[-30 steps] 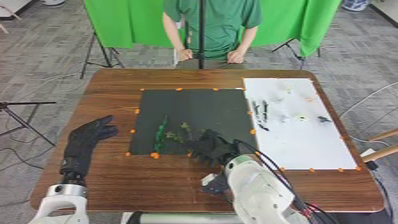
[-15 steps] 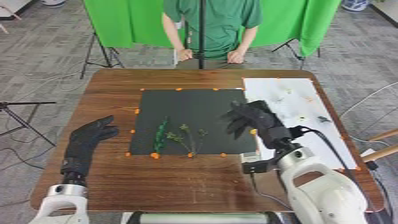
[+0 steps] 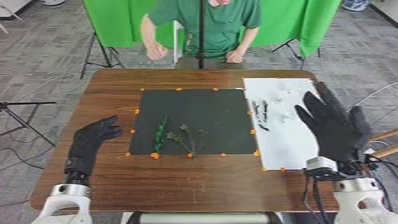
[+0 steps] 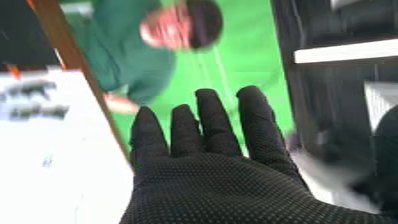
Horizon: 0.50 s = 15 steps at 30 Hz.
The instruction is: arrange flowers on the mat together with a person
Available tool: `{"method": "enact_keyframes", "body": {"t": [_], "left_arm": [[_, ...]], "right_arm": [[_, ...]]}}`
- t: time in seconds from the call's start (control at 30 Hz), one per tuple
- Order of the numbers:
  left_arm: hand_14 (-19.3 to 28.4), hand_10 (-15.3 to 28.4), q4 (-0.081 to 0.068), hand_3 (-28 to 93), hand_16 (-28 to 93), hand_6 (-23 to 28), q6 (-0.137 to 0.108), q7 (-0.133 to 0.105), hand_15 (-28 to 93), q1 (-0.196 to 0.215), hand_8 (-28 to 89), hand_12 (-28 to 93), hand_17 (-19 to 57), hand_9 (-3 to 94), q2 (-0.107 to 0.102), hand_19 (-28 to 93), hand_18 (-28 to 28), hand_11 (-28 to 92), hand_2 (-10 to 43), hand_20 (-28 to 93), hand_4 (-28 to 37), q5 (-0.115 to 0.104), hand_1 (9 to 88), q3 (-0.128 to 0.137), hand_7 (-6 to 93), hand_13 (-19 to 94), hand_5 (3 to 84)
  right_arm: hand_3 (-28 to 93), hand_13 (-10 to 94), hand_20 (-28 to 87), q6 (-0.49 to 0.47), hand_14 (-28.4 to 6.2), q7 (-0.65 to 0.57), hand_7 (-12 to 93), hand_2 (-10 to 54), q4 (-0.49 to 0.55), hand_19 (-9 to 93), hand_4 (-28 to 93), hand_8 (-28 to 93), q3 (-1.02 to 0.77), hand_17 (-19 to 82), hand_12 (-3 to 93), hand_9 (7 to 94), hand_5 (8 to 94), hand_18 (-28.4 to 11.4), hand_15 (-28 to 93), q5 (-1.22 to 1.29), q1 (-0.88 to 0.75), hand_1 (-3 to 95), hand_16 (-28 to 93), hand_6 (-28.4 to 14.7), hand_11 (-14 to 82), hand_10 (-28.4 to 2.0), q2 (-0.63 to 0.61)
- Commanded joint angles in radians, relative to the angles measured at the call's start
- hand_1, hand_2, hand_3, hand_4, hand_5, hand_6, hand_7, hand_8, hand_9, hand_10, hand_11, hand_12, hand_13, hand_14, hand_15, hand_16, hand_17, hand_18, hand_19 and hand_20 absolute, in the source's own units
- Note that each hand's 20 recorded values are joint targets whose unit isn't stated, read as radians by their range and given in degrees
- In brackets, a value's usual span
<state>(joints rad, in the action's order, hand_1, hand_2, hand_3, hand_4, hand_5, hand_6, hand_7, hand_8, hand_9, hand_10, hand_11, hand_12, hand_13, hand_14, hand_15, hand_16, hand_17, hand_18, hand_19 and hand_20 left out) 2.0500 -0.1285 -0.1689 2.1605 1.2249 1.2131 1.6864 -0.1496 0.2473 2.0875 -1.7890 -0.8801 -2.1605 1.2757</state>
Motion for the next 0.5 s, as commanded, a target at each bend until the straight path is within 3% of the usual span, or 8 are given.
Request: {"method": "enact_keyframes", "body": {"t": [0.03,0.3,0.5], "left_arm": [[18.6,15.4,0.006,67,-1,4.8,0.01,-0.006,23,0.025,-6,15,12.5,53.4,0.009,11,12.1,21,7.2,18,-23.9,0.001,26.7,-0.008,11.5,46,51.7],[18.6,15.6,0.007,67,-1,4.7,0.013,-0.007,23,0.031,-6,15,12.5,53.4,0.016,11,12.0,21,7.1,18,-23.9,0.005,26.6,-0.015,11.6,46,51.7],[18.6,15.5,0.009,67,-1,4.7,0.012,-0.008,22,0.035,-6,15,12.5,53.5,0.014,11,12.0,21,7.1,18,-23.8,0.006,26.6,-0.011,11.6,46,51.7]], "right_arm": [[73,18,18,-0.043,-7.7,0.019,5,5.6,0.003,-1,-20,-8,-0.052,8,6.9,29.7,27.4,-11.2,-3,-0.127,-0.061,-0.8,9,0.5,0.8,-12.2,0.058],[74,21,18,-0.043,-8.4,0.034,6,4.1,0.007,0,-20,-8,-0.064,10,7.1,32.0,30.1,-12.8,0,-0.149,-0.061,0.1,9,-0.1,1.9,-12.2,0.052],[73,23,21,-0.068,-8.7,0.052,6,-8.3,0.002,1,-22,-8,-0.084,14,7.9,33.1,31.8,-13.3,5,-0.18,-0.058,2.8,5,-1.3,2.2,-12.8,0.047]]}}
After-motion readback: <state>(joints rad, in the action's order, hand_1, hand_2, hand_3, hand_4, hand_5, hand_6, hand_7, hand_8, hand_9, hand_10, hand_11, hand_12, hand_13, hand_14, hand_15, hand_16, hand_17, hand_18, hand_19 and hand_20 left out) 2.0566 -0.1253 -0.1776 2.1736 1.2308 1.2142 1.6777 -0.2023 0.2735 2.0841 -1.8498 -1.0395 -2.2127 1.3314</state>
